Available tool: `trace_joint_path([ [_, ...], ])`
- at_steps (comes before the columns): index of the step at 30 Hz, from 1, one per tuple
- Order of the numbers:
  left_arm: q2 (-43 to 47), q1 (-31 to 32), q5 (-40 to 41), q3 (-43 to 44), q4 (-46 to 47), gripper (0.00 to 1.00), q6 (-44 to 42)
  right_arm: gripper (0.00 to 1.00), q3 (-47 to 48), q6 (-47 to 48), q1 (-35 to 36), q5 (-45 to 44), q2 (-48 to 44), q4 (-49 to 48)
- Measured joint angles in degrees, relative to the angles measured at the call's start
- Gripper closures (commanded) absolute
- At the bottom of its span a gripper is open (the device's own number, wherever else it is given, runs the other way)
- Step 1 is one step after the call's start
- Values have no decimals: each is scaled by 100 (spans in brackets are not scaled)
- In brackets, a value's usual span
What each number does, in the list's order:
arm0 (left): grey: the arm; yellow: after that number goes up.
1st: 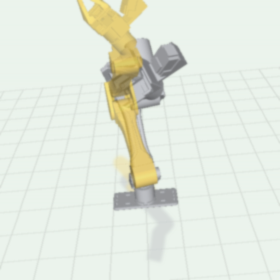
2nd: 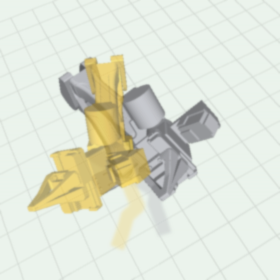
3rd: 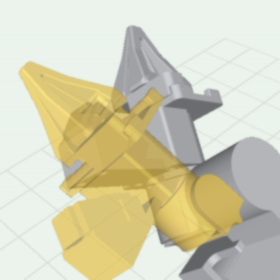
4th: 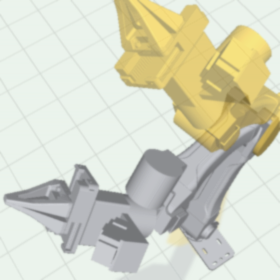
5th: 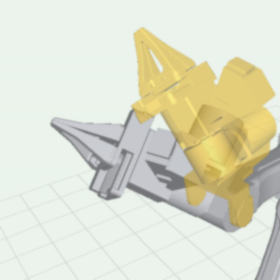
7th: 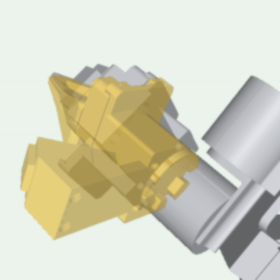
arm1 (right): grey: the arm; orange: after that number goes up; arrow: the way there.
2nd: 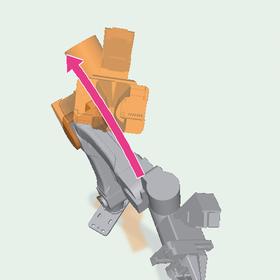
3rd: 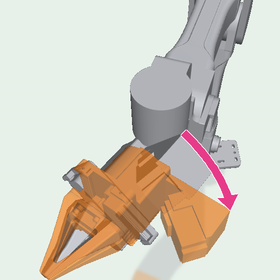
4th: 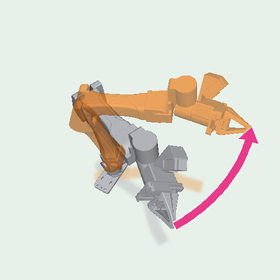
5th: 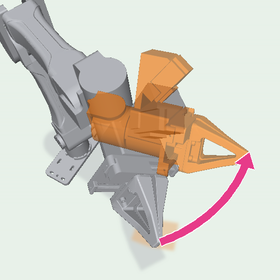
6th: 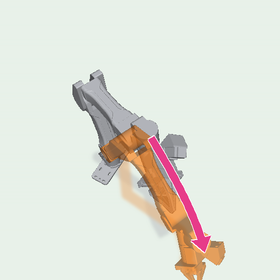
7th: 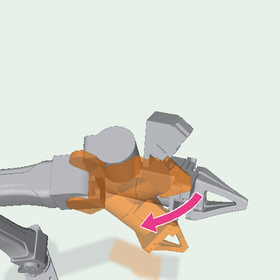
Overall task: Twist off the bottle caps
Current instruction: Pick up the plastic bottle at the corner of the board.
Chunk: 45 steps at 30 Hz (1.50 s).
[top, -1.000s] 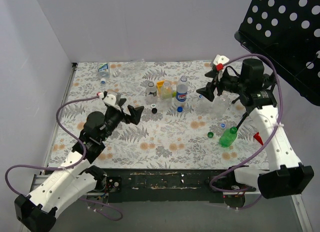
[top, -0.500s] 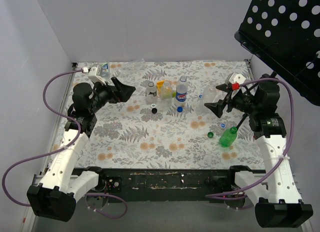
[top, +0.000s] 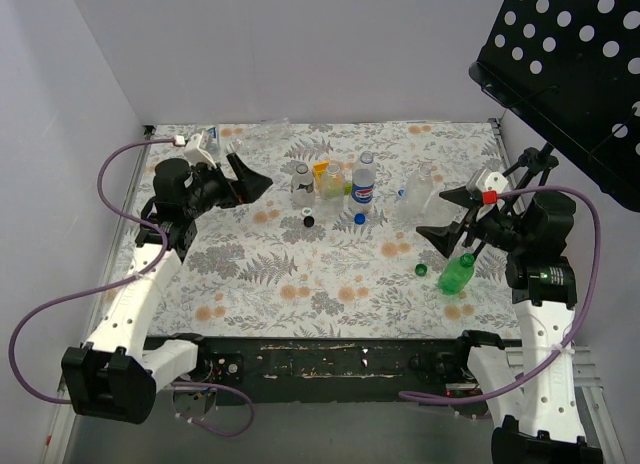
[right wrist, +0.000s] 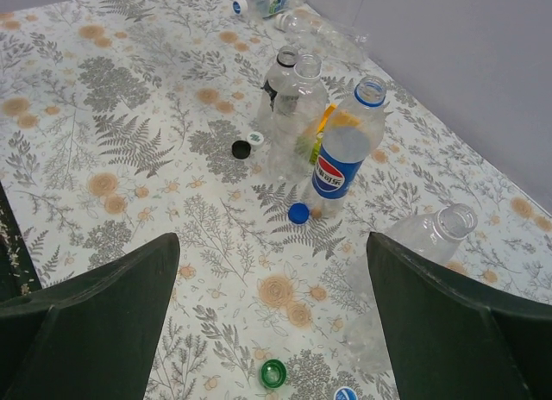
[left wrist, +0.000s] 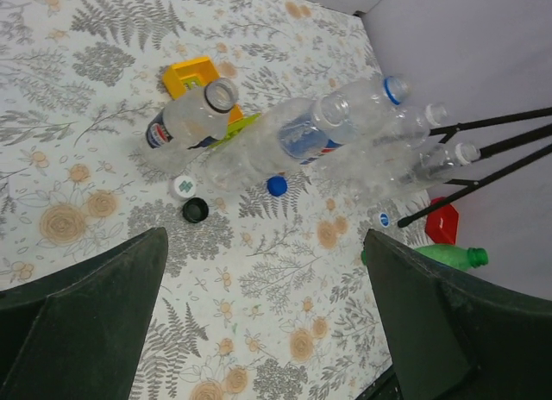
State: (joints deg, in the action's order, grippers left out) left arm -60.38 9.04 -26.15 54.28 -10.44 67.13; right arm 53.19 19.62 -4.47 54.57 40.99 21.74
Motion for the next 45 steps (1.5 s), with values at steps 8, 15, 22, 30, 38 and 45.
trace_joint_path([
  [8, -1493, -1095, -15, 472, 238, 2, 20, 4, -149, 39, -188, 439, -7, 120],
  [15, -3414, -1690, 448, 1895, 195, 2, -22, 3, -155, 304, -249, 802, 146, 284],
  [22, -5058, -1679, 1239, 3635, -315, 2, -564, 4, -256, 466, -260, 1108, 225, 415],
  [30, -6474, -1681, 1609, 4983, -831, 5, -957, 5, -487, 568, -260, 1261, 376, 542],
  [38, -7121, -1679, 1843, 5670, -1150, 4, -1327, 5, -522, 579, -260, 1325, 514, 544],
  [45, -7611, -1620, 2096, 6389, -1209, 8, -1613, 5, -529, 555, -260, 1360, 601, 535],
])
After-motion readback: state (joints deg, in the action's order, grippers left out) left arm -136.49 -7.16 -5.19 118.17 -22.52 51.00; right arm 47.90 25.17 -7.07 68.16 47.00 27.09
